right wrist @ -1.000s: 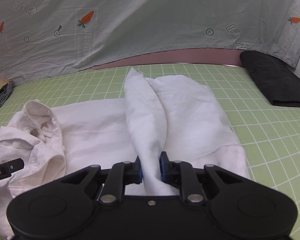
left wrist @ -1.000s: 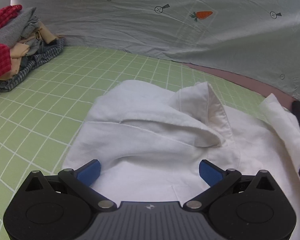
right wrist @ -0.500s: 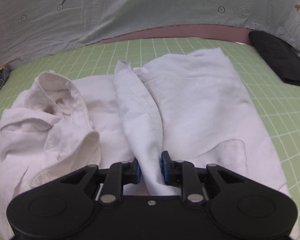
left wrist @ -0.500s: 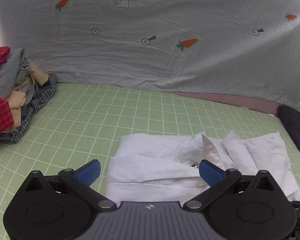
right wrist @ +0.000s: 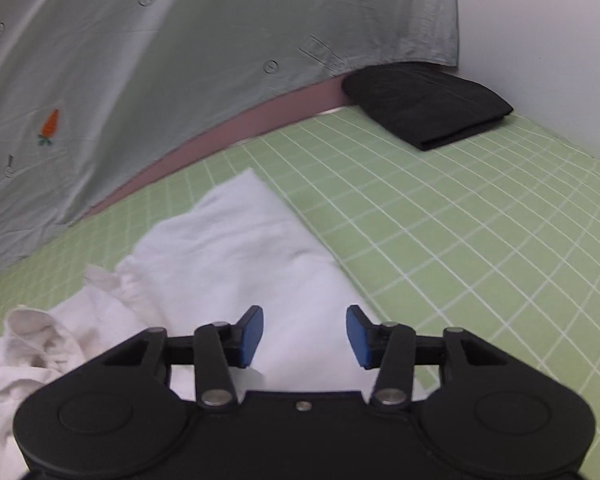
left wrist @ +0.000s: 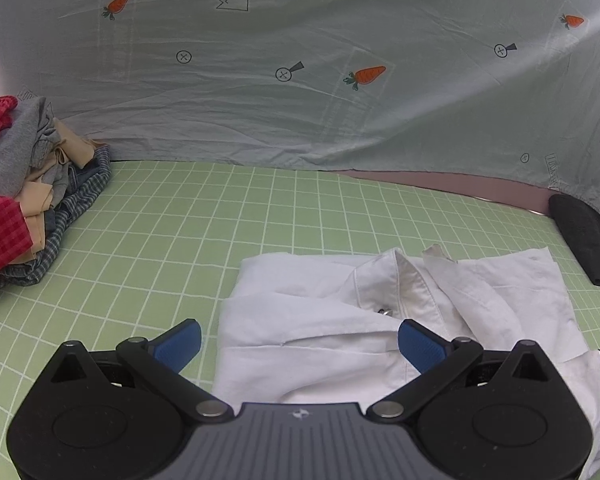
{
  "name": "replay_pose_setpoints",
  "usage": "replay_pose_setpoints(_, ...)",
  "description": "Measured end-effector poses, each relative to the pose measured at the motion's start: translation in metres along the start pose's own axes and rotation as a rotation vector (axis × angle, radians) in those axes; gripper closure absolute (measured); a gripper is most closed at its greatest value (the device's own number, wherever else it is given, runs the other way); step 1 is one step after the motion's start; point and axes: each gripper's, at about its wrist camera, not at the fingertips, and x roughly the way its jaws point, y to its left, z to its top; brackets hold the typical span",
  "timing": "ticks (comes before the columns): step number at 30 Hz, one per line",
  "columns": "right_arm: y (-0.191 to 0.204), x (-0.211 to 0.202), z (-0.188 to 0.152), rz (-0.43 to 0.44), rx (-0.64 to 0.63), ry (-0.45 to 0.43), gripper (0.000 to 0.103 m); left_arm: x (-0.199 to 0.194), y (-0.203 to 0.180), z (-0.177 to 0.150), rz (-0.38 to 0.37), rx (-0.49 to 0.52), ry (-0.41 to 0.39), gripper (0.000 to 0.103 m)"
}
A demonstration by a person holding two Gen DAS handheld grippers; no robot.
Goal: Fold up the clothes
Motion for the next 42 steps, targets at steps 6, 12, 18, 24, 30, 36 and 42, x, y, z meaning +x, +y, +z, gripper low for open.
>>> replay_pose_setpoints(6,-0.001,0.013,-0.024,-0.031,-0.039,0.072,0.08,0.006,0.01,-0.01,0.03,-0.007,0.057,0.0)
replay_pose_setpoints(12,0.046,0.008,-0.044,0.101,-0.088,0.114,0.082,0.002,0.017,-0.014,0.009,-0.018,0.056,0.0)
replay_pose_setpoints(18,0.065,-0.007,-0.047,0.187,-0.097,0.107,0.083,-0.004,0.022,-0.019,0.045,0.037,0.034,0.0)
replay_pose_setpoints(24,0.066,-0.005,-0.046,0.155,-0.073,0.073,0.078,0.009,0.028,-0.033,0.047,0.075,0.144,0.0)
replay_pose_setpoints(30,0.084,0.002,-0.066,0.127,-0.236,0.117,0.078,0.024,0.04,-0.049,0.005,-0.025,0.249,0.001)
replay_pose_setpoints(36,0.068,-0.008,-0.049,-0.001,-0.188,0.075,0.011,0.032,0.046,-0.053,-0.063,-0.147,0.302,0.002)
replay_pose_setpoints(42,0.041,-0.016,-0.034,-0.058,-0.124,0.048,0.009,0.034,0.051,-0.055,-0.101,-0.258,0.32,0.012)
